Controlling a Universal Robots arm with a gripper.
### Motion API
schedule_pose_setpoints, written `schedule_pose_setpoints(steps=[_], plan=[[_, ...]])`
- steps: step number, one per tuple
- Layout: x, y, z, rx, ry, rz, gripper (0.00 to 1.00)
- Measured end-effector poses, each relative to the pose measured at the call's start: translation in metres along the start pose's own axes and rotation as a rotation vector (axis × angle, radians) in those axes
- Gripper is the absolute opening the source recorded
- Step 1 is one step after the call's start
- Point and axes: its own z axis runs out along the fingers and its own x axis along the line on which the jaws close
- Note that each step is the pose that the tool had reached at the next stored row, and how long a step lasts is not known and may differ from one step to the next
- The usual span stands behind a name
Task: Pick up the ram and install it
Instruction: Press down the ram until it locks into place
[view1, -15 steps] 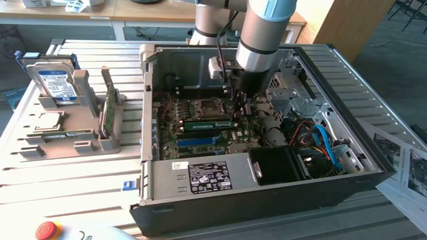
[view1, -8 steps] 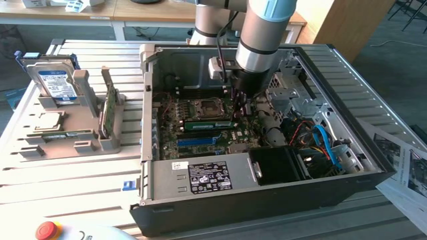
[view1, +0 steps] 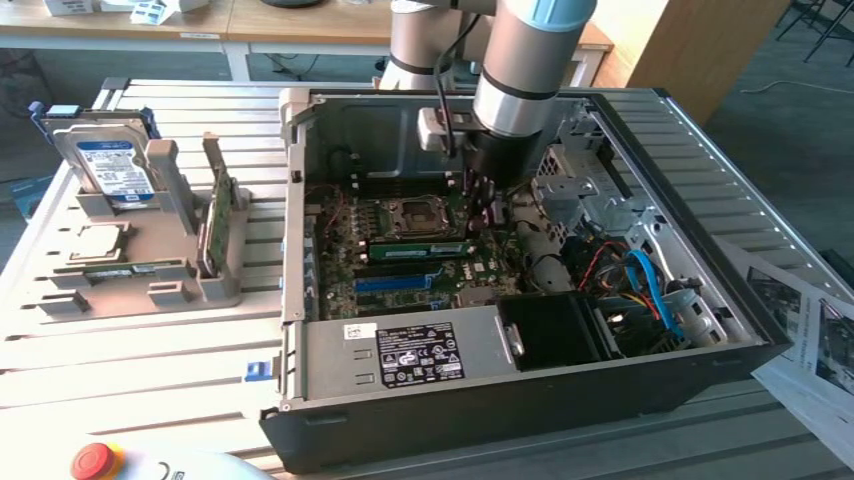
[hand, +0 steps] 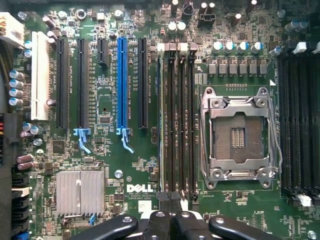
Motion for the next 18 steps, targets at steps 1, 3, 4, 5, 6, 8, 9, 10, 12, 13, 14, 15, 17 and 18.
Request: schedule_pose_setpoints(steps=[1,3,4,5,6,8,9,10,12,13,14,15,17,18], plan=[[0.0000,0.0000,-0.0015,-0.0006,0.0000,0.000,0.10],[0.0000,0.0001,-0.0045,-0.0015,0.0000,0.000,0.10],[0.0000,0.0002,-0.0058,-0.0019,0.0001,0.000,0.10],[0.0000,0.0002,-0.0071,-0.0023,0.0002,0.000,0.10],[0.0001,0.0003,-0.0081,-0.0027,0.0001,0.000,0.10],[0.0001,0.0003,-0.0090,-0.0029,0.0001,0.000,0.10],[0.0000,0.0003,-0.0090,-0.0029,0.0000,0.000,0.10],[0.0000,0.0003,-0.0090,-0.0029,-0.0001,0.000,0.10],[0.0000,0.0003,-0.0091,-0.0029,0.0000,0.000,0.10],[0.0000,0.0003,-0.0091,-0.0029,0.0001,0.000,0.10],[0.0001,0.0005,-0.0091,-0.0029,0.0000,0.000,0.10],[0.0001,0.0012,-0.0090,-0.0029,0.0002,0.000,0.10],[-0.0003,0.0039,-0.0089,-0.0030,0.0003,0.000,0.10],[-0.0007,0.0056,-0.0088,-0.0030,0.0003,0.000,0.10]])
